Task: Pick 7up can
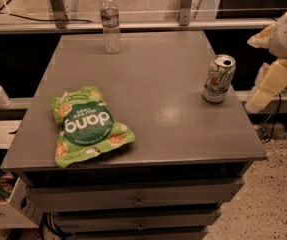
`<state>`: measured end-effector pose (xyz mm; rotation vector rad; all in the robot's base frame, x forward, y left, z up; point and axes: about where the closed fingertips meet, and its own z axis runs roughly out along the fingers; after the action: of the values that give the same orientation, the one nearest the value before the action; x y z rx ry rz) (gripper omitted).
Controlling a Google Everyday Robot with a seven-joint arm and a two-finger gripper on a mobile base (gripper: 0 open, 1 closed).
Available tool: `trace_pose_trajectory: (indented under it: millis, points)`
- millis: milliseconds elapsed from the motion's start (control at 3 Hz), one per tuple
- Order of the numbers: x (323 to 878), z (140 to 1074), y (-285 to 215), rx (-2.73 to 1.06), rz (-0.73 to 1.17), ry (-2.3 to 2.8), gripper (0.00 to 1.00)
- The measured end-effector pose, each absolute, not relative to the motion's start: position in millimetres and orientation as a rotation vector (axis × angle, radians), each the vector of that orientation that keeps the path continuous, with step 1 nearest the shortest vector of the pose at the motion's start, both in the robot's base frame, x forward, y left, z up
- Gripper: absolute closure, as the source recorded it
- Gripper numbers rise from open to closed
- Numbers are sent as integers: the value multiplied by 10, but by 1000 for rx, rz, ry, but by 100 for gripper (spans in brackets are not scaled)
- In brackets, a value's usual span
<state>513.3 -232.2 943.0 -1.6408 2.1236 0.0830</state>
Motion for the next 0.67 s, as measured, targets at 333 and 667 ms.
trace_pose_trajectory:
  millis: [333, 667]
  points:
    - [5546, 9269, -2511, -1575, 97, 2103, 0]
    - [5808, 9063, -2577, -1524, 158, 2094, 0]
